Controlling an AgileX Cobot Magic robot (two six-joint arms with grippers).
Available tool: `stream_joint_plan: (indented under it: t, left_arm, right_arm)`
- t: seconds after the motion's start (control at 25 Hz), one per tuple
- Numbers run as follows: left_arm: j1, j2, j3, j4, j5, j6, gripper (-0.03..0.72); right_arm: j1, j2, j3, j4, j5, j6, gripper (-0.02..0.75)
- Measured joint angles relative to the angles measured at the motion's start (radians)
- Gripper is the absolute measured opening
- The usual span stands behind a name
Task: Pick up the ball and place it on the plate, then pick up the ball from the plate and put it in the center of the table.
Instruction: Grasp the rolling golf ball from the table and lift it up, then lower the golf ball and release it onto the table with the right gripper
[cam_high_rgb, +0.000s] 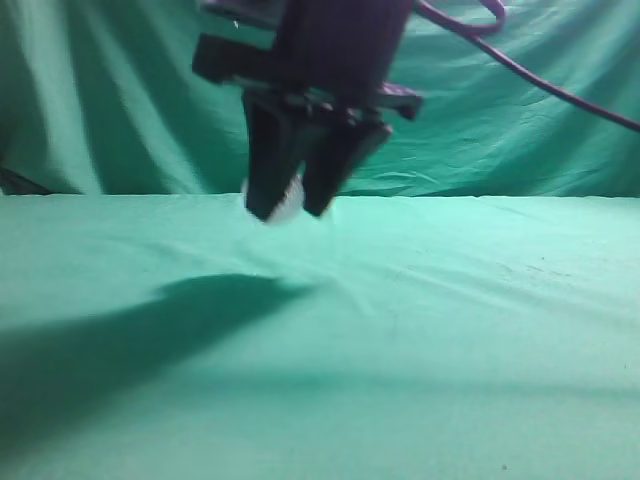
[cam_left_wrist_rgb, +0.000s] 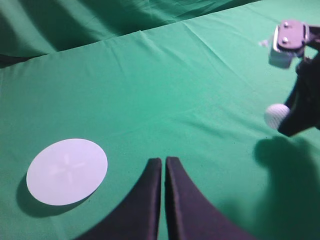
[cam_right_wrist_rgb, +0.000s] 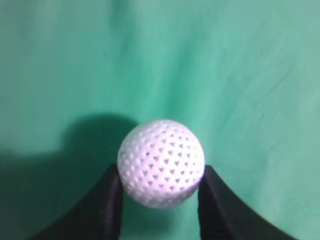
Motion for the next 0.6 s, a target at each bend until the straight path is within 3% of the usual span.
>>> stream_joint_plan:
  t: [0.28,0.6]
  left_arm:
    - [0.000,0.000,0.000,-0.004,0.000,0.000,0.000]
    - [0.000,-0.002,0.000,-0.004,0.000,0.000,0.000]
  right_arm:
    - [0.000,0.032,-0.230,-0.006,0.046,0.004,0.319]
    - [0.000,0.246,-0.462,-0.042,0.132,0.017,0.319]
